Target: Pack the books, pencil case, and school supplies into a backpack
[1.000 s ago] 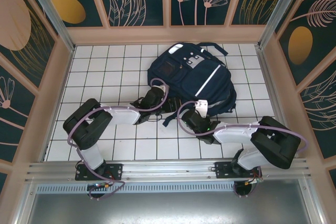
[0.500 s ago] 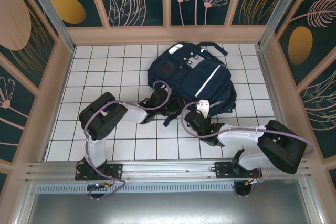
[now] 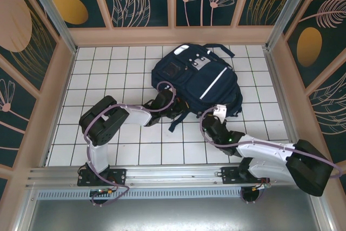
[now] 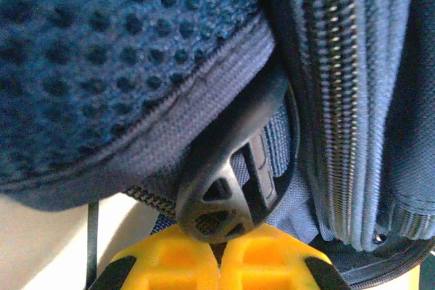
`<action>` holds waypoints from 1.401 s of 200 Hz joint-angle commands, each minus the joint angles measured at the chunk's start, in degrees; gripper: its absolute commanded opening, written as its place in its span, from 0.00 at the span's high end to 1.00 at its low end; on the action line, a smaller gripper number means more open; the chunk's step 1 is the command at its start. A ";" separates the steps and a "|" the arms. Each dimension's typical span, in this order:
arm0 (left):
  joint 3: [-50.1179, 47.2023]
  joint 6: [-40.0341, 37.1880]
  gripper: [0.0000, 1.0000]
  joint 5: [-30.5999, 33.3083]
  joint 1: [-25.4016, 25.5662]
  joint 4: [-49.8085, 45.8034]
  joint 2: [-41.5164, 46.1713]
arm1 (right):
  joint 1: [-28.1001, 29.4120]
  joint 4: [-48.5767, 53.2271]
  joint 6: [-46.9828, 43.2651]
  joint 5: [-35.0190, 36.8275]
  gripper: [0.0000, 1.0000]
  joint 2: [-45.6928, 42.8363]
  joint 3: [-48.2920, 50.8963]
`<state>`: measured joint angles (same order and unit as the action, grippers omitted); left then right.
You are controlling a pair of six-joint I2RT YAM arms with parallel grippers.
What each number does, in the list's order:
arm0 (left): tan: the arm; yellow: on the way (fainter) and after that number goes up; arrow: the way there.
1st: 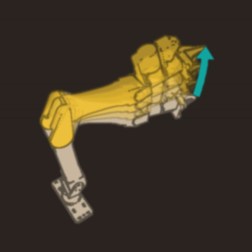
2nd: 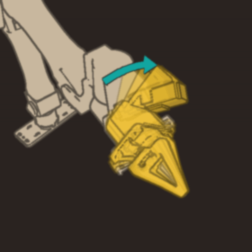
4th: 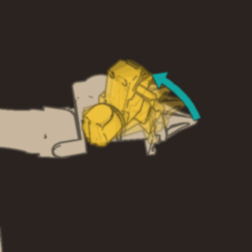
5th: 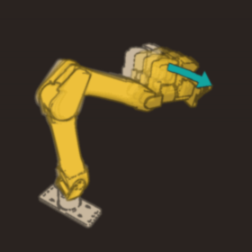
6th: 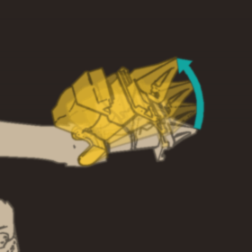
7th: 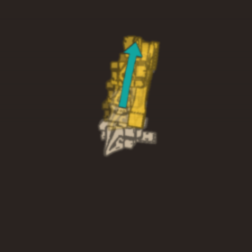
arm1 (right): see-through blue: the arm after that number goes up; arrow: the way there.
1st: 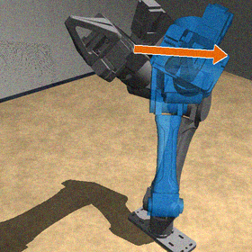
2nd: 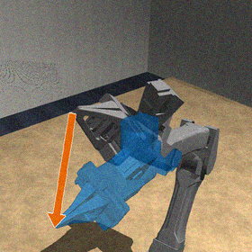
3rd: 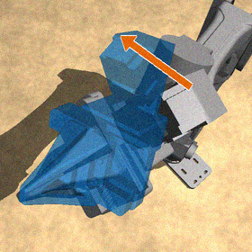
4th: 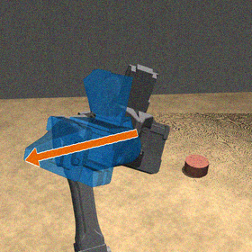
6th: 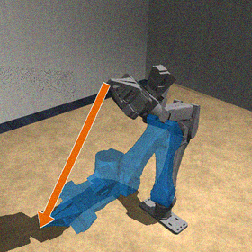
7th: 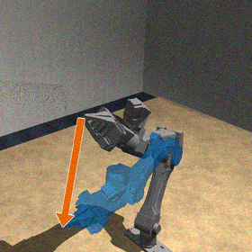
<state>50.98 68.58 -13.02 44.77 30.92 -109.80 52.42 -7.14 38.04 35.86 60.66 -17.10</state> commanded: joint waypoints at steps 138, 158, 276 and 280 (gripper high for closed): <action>3.95 -2.09 1.00 0.79 -0.14 -3.02 5.65 | -4.50 -16.78 -0.32 -10.02 0.58 12.76 -2.38; 3.95 -1.96 1.00 0.62 -0.20 -2.88 5.53 | -5.45 -18.59 -1.33 -11.07 0.59 15.08 -3.62; 3.05 -4.92 1.00 6.58 -3.02 -10.46 8.01 | -7.21 -9.75 0.61 -7.11 1.00 8.51 -0.86; 2.67 -4.99 1.00 6.87 -3.38 -10.57 8.39 | -7.45 -9.47 0.68 -7.06 1.00 7.96 -0.49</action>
<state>53.49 66.22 -10.92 44.34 22.09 -105.54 47.03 -20.56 37.50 24.67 71.92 -19.90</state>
